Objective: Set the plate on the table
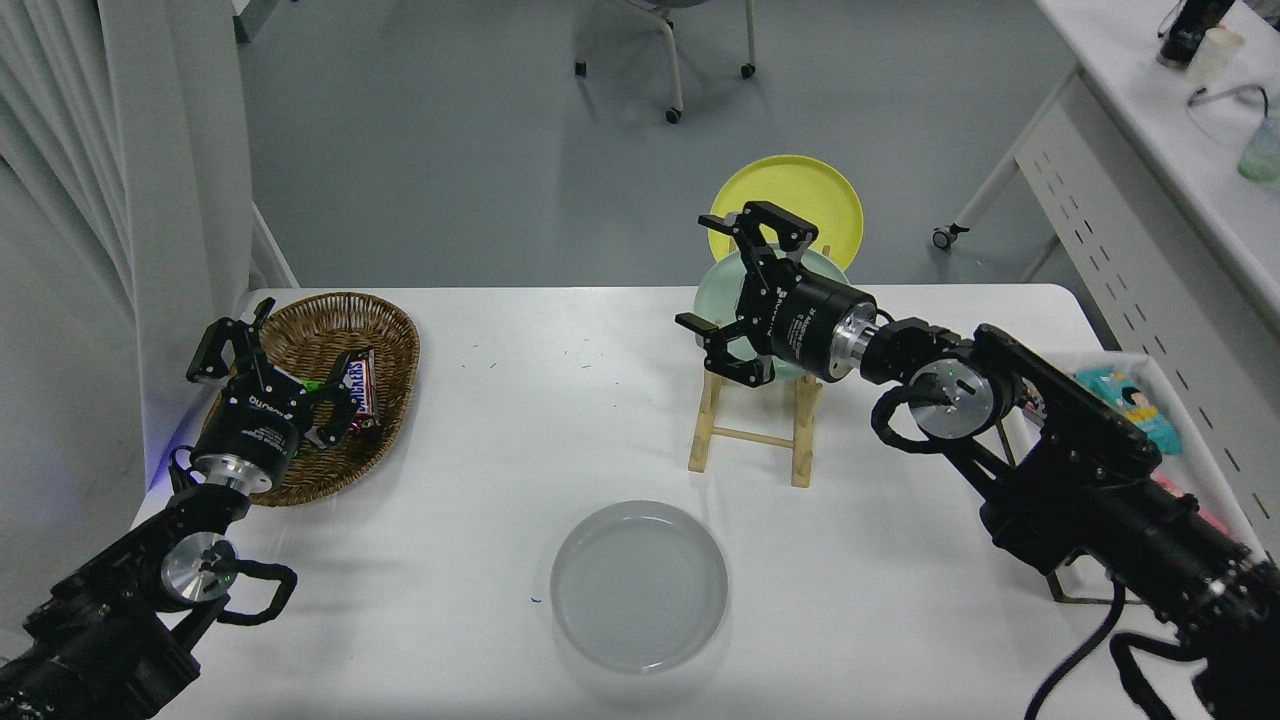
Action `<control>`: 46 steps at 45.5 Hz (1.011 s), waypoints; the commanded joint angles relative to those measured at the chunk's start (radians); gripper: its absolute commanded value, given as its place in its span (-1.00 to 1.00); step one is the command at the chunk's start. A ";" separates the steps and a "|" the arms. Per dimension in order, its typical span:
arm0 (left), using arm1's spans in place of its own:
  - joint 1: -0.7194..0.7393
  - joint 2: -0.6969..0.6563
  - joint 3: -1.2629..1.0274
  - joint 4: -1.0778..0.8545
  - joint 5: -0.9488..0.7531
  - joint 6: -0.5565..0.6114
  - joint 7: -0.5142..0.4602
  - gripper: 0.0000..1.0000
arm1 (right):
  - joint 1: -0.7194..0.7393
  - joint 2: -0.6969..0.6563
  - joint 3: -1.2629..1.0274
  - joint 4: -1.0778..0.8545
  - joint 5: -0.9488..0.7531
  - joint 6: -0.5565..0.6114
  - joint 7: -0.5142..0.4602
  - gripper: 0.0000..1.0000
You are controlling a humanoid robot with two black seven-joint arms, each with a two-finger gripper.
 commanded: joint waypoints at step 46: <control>0.000 0.000 0.000 0.000 -0.001 0.002 0.000 0.96 | -0.271 0.025 0.508 -0.257 0.226 0.188 0.008 1.00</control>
